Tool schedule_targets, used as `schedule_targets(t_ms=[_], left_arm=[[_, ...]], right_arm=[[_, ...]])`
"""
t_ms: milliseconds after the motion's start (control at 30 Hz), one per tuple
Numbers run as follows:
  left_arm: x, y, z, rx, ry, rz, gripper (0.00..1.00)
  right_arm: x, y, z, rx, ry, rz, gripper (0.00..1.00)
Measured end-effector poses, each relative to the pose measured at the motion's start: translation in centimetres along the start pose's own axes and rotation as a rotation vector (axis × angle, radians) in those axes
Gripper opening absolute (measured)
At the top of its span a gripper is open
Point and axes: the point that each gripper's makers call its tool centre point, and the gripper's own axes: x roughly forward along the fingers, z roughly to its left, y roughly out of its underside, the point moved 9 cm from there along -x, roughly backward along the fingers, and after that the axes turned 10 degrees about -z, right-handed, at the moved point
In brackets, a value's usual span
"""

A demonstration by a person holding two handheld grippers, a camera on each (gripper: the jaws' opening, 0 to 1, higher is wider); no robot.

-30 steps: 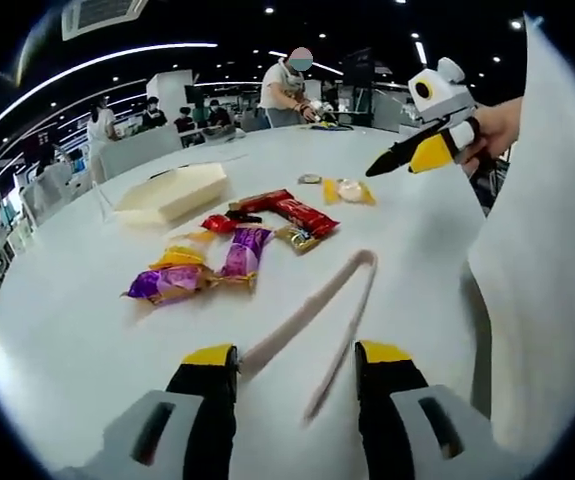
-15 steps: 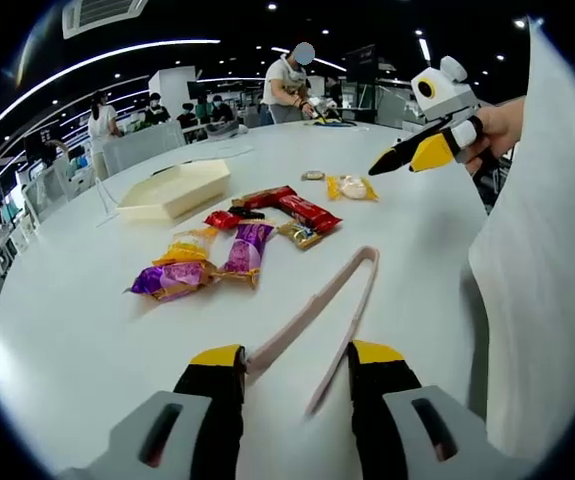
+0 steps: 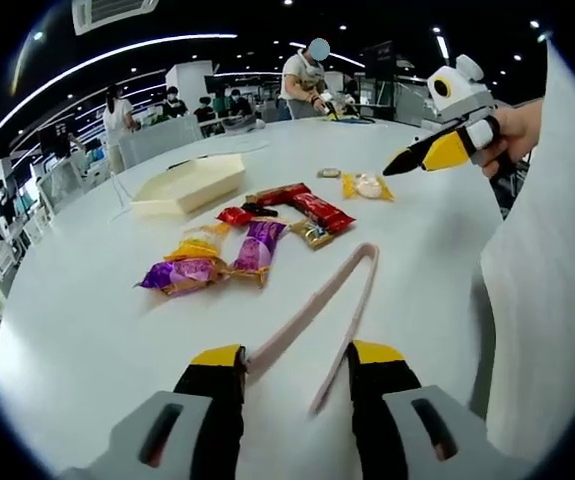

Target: Place the target food into the container with the food tongs after gripping and lifting it, then release it inside without dropping or visibly crushing the food.

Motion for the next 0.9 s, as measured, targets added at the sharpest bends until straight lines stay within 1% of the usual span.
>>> schedule_targets(t_ms=[33,100,167,233,267,300,333,433,533,567,600,700,733,833,900], left_arm=[[0.0,0.1,-0.1,-0.007,0.027,-0.014,0.39],[-0.1,0.1,0.1,-0.005,0.038,-0.018,0.39],[-0.2,0.0,0.3,-0.014,0.064,-0.032,0.39],[-0.3,-0.2,0.5,-0.022,0.081,-0.056,0.39],[-0.2,-0.4,0.6,-0.027,0.089,-0.070,0.38],[-0.2,-0.4,0.7,-0.024,0.097,-0.072,0.37],[-0.1,-0.5,0.7,-0.020,0.119,-0.071,0.38],[0.0,-0.5,0.9,0.038,0.148,-0.059,0.36],[0.0,-0.5,1.1,0.054,0.175,-0.053,0.35],[0.0,-0.6,1.2,0.074,0.183,-0.052,0.34],[0.1,-0.5,1.2,0.102,0.206,-0.056,0.33],[0.1,-0.6,1.4,0.115,0.220,-0.053,0.33],[0.1,-0.6,1.5,0.133,0.233,-0.049,0.33],[0.1,-0.6,1.8,0.232,0.287,-0.038,0.32],[0.2,-0.5,1.9,0.220,0.296,-0.040,0.32]], right_arm=[[0.0,0.0,0.0,0.001,0.001,-0.001,0.58],[0.0,-0.1,0.1,0.003,0.001,-0.003,0.58],[0.0,-0.2,0.1,0.003,0.002,-0.003,0.58],[-0.1,-0.2,0.1,0.005,0.003,-0.005,0.58],[-0.1,-0.2,0.0,0.007,0.004,-0.005,0.58],[-0.1,-0.1,0.0,0.008,0.005,-0.004,0.58],[-0.1,-0.1,-0.1,0.009,0.005,-0.004,0.58],[-0.2,0.0,-0.1,0.010,0.005,-0.002,0.58],[-0.2,0.0,-0.2,0.011,0.006,-0.003,0.58],[-0.2,0.0,-0.2,0.012,0.006,-0.004,0.58],[-0.2,0.0,-0.2,0.012,0.007,-0.004,0.58],[-0.2,0.0,-0.1,0.020,0.005,-0.008,0.59],[-0.1,-0.1,0.0,0.029,-0.001,-0.016,0.60],[-0.1,-0.2,0.1,0.041,-0.009,-0.033,0.61],[0.0,-0.2,0.1,0.046,-0.011,-0.034,0.61]])
